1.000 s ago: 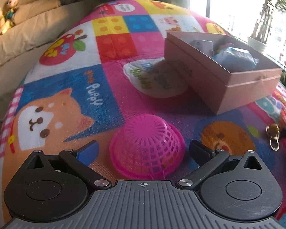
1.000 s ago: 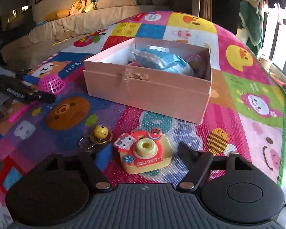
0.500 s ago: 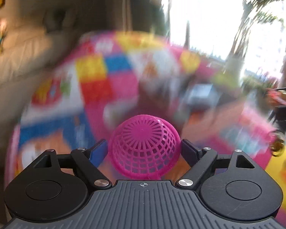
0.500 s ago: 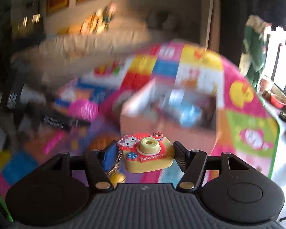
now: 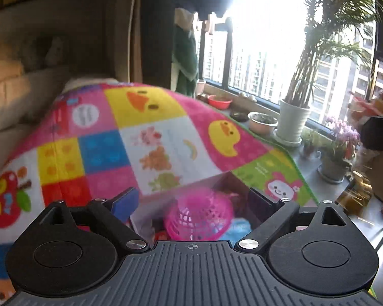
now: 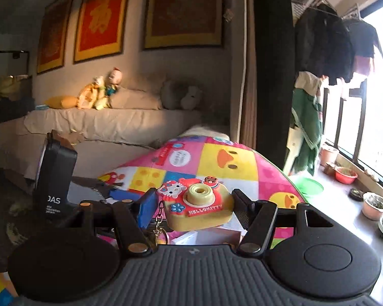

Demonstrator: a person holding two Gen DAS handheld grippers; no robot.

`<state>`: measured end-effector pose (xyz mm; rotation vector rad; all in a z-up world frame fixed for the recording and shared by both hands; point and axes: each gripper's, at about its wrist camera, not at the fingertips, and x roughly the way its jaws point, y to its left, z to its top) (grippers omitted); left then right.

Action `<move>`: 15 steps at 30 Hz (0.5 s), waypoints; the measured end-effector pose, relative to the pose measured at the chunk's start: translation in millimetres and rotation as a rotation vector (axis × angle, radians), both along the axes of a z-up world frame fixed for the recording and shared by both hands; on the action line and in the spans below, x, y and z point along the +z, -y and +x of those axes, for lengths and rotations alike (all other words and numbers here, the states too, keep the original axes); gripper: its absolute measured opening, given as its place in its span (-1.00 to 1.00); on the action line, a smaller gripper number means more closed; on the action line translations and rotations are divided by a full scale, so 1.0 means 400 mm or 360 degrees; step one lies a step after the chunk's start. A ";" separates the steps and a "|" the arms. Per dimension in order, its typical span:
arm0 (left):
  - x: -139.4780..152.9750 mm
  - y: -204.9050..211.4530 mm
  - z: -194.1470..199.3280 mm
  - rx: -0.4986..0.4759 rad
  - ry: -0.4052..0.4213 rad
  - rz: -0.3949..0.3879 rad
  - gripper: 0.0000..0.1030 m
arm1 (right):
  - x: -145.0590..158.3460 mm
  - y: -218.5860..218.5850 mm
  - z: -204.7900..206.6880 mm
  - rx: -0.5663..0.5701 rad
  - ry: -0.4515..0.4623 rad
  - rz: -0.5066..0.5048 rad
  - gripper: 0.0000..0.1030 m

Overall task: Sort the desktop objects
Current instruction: 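Lift the Hello Kitty toy and pink basket and carry both over the pink box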

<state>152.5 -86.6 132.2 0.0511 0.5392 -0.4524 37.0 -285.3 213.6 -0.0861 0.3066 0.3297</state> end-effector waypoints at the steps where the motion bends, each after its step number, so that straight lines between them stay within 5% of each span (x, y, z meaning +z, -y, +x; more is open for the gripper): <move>1: -0.013 -0.019 -0.012 0.0014 -0.0014 -0.0011 0.93 | -0.007 0.003 0.009 -0.0011 -0.0005 -0.0009 0.23; 10: -0.127 -0.130 -0.122 0.0122 -0.0126 0.0127 0.95 | -0.102 -0.027 0.204 -0.0094 -0.0220 0.0091 0.23; 15: -0.184 -0.188 -0.211 0.0176 -0.0152 0.0032 0.98 | -0.204 -0.036 0.305 -0.0184 -0.0523 0.0141 0.36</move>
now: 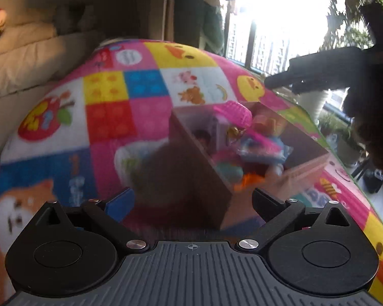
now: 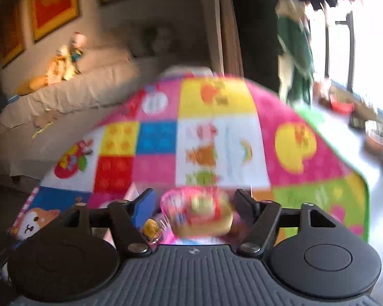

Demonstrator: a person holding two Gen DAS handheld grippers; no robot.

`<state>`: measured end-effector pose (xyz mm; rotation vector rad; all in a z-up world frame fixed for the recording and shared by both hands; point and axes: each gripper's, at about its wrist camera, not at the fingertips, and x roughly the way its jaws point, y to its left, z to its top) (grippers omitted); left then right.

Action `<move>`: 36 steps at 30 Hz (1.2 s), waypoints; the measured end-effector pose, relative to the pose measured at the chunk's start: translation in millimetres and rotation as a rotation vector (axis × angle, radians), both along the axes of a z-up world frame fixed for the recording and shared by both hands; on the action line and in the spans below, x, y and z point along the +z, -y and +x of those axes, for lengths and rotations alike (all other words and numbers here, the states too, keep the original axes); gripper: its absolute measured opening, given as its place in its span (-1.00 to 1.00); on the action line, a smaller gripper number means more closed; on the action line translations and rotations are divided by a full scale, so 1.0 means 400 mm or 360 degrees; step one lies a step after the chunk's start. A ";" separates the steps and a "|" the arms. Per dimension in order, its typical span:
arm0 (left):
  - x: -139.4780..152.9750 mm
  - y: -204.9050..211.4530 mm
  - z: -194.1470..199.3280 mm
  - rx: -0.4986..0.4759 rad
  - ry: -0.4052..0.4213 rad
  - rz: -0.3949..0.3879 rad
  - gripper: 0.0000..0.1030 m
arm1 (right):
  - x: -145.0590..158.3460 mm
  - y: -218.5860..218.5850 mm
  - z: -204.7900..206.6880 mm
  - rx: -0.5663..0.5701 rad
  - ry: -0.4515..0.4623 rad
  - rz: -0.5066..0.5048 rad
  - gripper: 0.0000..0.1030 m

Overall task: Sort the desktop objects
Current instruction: 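Lift the Hello Kitty toy and pink basket and carry both over the pink box, then open both grippers to drop the basket and Hello Kitty toy into the box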

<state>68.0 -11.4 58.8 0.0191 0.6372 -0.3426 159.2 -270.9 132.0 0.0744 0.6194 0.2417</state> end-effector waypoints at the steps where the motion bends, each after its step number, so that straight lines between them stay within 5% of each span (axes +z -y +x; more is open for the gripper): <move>1: -0.013 -0.008 -0.011 0.0013 -0.0003 -0.0008 0.98 | -0.021 0.003 0.004 -0.0009 -0.0024 0.0012 0.36; 12: -0.108 -0.050 -0.034 0.0064 -0.0089 -0.0082 0.98 | -0.099 0.007 0.112 -0.0106 -0.0105 0.0136 0.04; 15: -0.106 -0.061 -0.039 0.0065 -0.0084 -0.0104 0.98 | -0.157 0.006 0.167 -0.0144 -0.0271 0.0251 -0.11; 17: -0.106 -0.066 -0.041 0.0070 -0.0088 -0.0119 0.98 | -0.169 -0.015 0.149 -0.0017 -0.0349 0.0377 -0.14; 21: -0.107 -0.064 -0.039 0.0076 -0.0098 -0.0115 0.99 | -0.141 -0.080 0.058 0.0251 -0.0270 0.0350 -0.14; 26: -0.110 -0.055 -0.049 0.0101 -0.0104 -0.0065 1.00 | -0.103 -0.010 -0.038 0.0082 -0.0119 0.0337 -0.13; 28: -0.111 -0.046 -0.055 0.0121 -0.0099 -0.0021 1.00 | -0.100 0.019 -0.094 0.0059 -0.0066 0.0319 -0.02; 33: -0.118 -0.026 -0.068 0.0170 -0.0080 0.0049 1.00 | -0.140 0.036 -0.272 -0.0007 -0.0040 0.0315 0.82; 36: -0.130 -0.020 -0.070 0.0194 -0.0132 0.0056 1.00 | -0.196 0.022 -0.363 -0.0101 -0.0112 0.0333 0.98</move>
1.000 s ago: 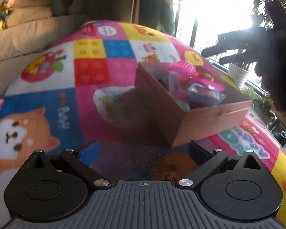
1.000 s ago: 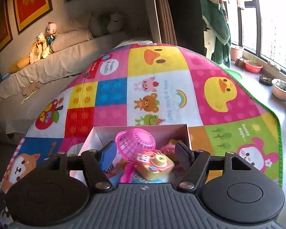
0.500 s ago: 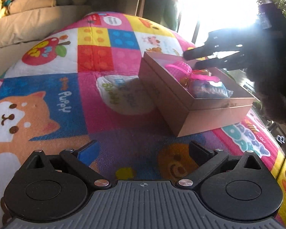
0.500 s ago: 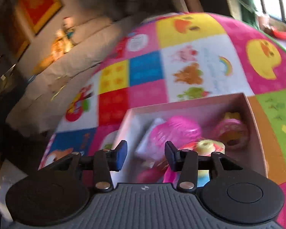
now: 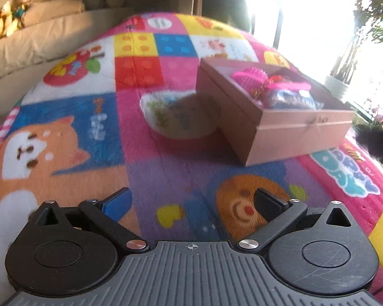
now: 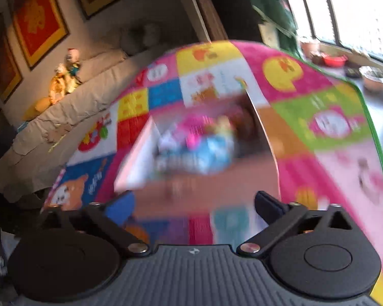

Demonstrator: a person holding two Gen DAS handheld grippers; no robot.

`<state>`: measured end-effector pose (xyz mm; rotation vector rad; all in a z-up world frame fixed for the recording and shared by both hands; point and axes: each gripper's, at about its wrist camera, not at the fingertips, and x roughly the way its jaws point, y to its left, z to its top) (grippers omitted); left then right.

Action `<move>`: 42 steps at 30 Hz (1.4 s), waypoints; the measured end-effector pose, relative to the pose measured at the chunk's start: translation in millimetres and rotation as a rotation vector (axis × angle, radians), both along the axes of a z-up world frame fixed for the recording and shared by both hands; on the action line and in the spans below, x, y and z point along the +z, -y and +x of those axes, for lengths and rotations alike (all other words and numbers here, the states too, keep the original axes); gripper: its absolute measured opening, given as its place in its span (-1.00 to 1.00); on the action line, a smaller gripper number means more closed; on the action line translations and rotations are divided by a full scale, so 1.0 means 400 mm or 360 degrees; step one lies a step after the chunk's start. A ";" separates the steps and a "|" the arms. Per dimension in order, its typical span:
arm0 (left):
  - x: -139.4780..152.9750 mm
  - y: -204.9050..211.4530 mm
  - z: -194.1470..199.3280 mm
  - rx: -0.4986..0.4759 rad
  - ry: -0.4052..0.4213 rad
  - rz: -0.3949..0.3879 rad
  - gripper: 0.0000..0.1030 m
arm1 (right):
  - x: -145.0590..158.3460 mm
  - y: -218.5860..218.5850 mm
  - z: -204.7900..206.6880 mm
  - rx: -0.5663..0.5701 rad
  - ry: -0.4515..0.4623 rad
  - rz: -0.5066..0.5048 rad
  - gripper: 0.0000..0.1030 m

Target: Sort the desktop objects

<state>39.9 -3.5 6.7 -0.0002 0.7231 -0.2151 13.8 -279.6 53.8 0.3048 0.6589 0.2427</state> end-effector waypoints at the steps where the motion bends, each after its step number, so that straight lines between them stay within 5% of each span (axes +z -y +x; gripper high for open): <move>1: -0.002 0.003 -0.003 0.0009 -0.0012 0.0008 1.00 | -0.015 -0.010 -0.019 -0.0007 -0.0018 -0.0018 1.00; 5: 0.012 -0.003 -0.028 0.0056 0.0022 0.0022 1.00 | -0.062 -0.077 -0.079 0.0105 -0.0136 -0.0084 1.00; 10: 0.046 -0.068 -0.055 0.0129 0.0032 -0.0013 1.00 | -0.063 -0.102 -0.078 0.0451 -0.0344 0.0565 1.00; 12: 0.048 -0.074 -0.064 0.0117 0.0063 0.0056 1.00 | -0.045 -0.104 -0.071 0.0348 -0.0250 0.0435 1.00; 16: 0.022 -0.058 -0.059 0.0120 0.0121 0.0152 1.00 | -0.066 -0.139 -0.044 0.0027 -0.0084 -0.0256 1.00; 18: 0.010 -0.046 -0.043 0.0130 0.0125 0.0155 1.00 | -0.087 -0.142 -0.028 0.0004 -0.0109 -0.0399 1.00; 24: -0.022 -0.020 -0.001 0.0095 0.0069 0.0147 1.00 | -0.107 -0.133 0.026 -0.0054 -0.0125 -0.0580 1.00; 42: -0.023 -0.020 0.000 0.0096 0.0064 0.0129 1.00 | -0.131 -0.134 0.043 -0.0140 -0.0032 -0.0550 1.00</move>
